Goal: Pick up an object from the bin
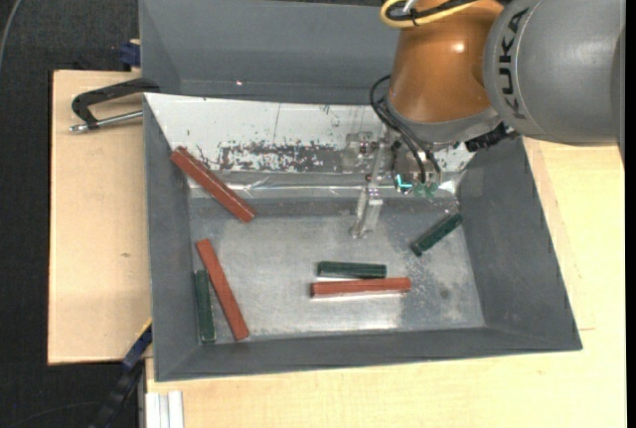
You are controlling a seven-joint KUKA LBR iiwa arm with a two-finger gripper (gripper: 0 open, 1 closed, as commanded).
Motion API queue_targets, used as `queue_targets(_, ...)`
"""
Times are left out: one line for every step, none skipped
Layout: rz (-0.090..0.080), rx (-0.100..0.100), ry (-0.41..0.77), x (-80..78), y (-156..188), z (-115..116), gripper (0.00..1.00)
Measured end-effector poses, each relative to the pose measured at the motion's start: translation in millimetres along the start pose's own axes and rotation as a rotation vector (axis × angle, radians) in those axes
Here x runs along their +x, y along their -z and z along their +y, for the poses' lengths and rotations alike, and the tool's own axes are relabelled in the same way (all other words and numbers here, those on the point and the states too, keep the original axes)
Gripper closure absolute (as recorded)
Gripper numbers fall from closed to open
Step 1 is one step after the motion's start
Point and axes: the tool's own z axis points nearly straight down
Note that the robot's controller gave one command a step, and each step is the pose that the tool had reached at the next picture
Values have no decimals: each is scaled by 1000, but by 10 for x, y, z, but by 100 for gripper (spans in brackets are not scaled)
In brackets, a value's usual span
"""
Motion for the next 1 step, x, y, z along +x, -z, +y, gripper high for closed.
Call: queue_targets(2, 1, 257, 737, -980, 175, 0)
